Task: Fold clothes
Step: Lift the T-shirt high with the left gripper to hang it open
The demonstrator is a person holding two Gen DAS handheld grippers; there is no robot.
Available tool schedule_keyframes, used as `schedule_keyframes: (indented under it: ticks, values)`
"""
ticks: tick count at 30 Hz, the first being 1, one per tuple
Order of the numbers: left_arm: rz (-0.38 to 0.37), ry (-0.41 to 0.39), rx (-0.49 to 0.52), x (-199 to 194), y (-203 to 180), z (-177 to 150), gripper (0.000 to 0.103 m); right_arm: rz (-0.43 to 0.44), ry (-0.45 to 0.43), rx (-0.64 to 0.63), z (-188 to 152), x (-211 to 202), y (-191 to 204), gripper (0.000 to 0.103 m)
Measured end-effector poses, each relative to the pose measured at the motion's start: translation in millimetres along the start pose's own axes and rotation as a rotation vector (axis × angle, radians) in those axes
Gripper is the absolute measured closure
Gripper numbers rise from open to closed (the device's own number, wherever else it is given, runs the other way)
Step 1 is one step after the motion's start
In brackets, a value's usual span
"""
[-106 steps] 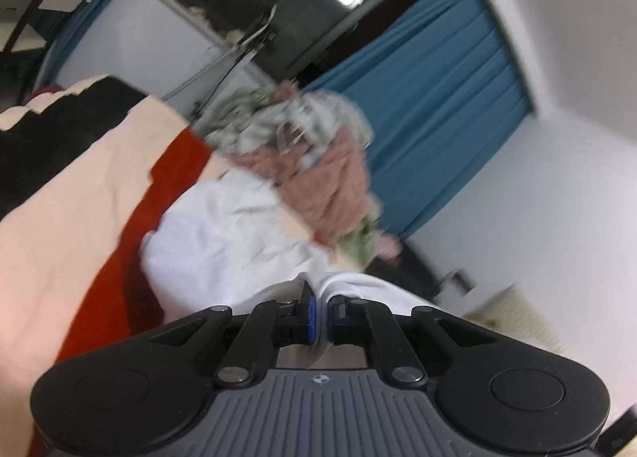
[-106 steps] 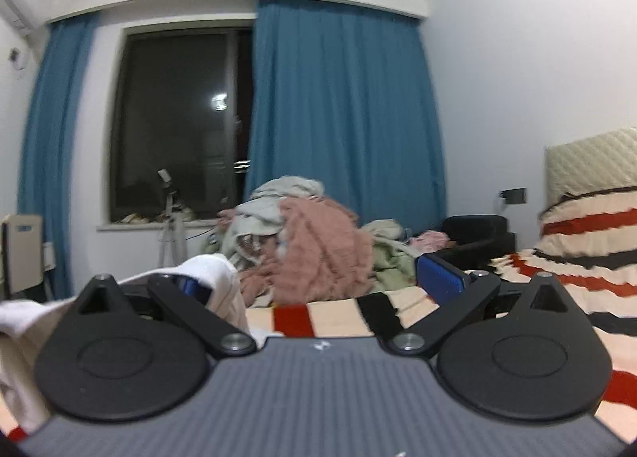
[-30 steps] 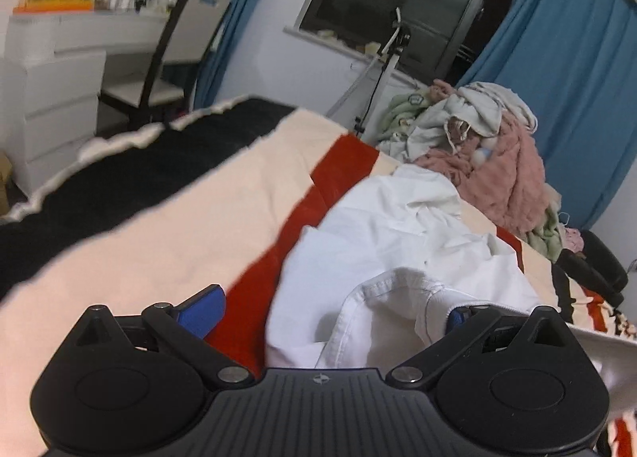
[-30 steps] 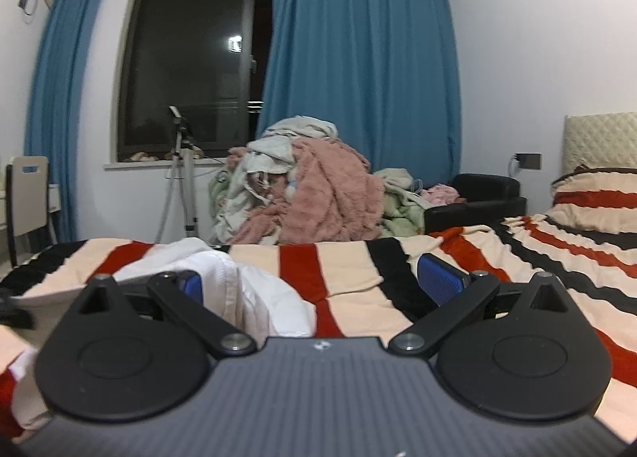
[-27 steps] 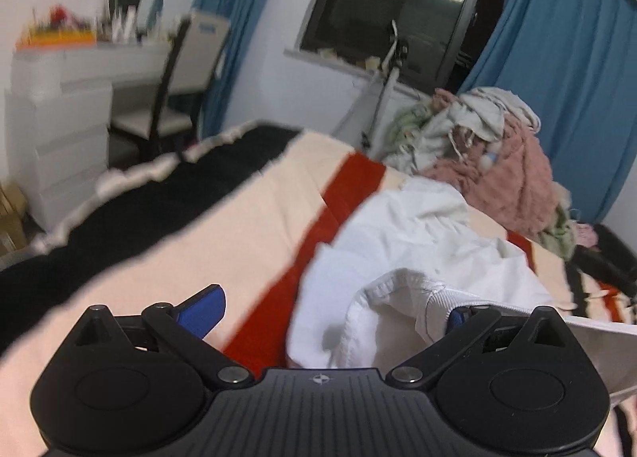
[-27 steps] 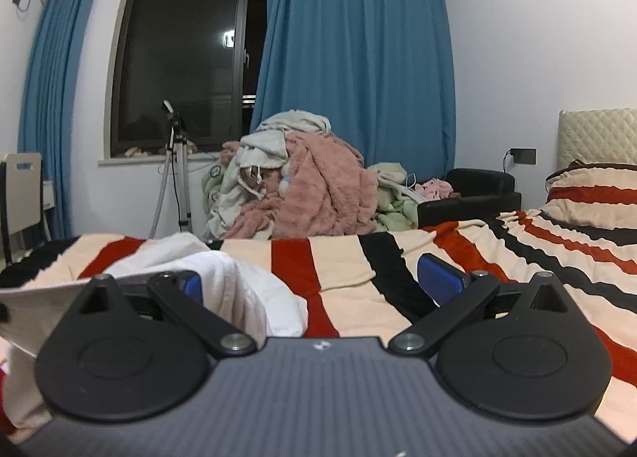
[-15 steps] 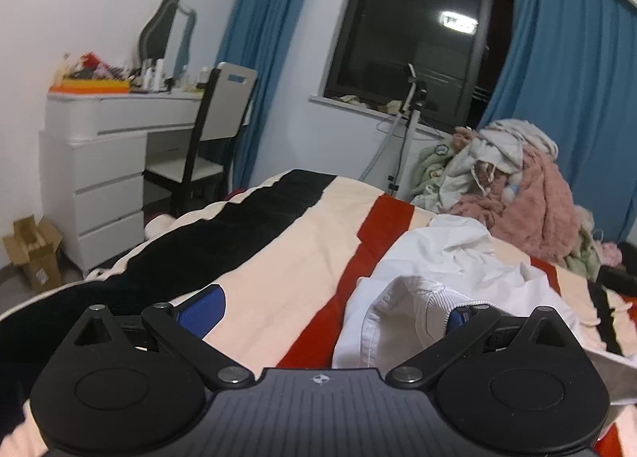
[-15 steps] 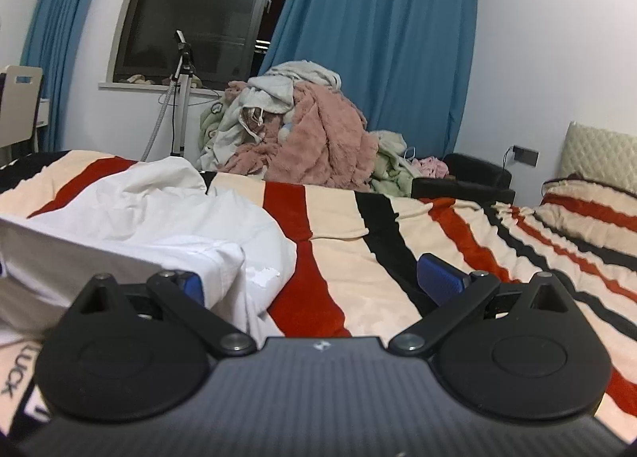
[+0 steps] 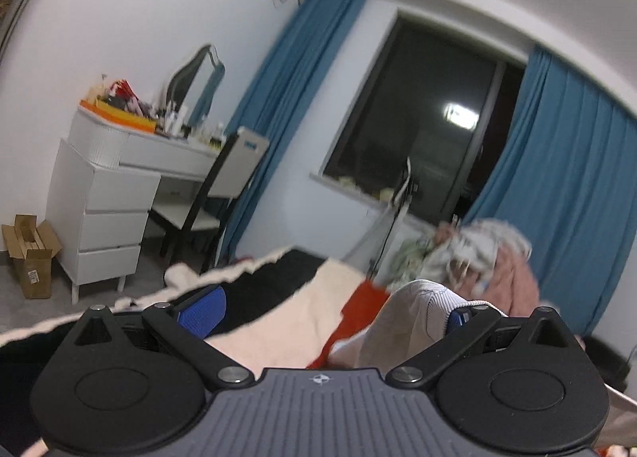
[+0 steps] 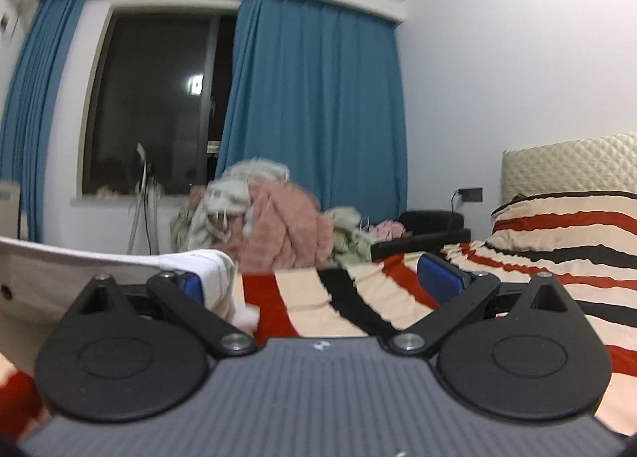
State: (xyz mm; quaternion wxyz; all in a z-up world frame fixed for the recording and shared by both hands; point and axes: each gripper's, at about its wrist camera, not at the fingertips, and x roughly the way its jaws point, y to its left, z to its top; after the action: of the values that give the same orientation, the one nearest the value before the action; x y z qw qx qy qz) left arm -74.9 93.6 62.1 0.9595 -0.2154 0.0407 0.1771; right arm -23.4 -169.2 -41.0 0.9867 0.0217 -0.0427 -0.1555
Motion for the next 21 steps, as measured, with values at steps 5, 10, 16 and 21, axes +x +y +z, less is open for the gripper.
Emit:
schedule_keyframes:
  ticks: [5, 10, 16, 21]
  values:
    - [-0.03, -0.101, -0.005, -43.3, -16.4, 55.0, 0.0, 0.02, -0.067, 0.062, 62.2, -15.0, -9.8, 0.0]
    - [-0.074, -0.209, -0.015, -79.8, -53.3, 150.3, 0.0, 0.121, -0.145, 0.185, 162.9, -21.3, -28.1, 0.0]
    - [-0.144, -0.307, -0.013, -114.2, -109.7, 282.6, 0.0, 0.188, -0.285, 0.224, 302.2, -26.0, -37.4, 0.0]
    - [-0.224, -0.302, 0.091, -110.5, -166.3, 366.5, 0.0, 0.201, -0.292, 0.204, 393.9, 3.1, -40.6, 0.0]
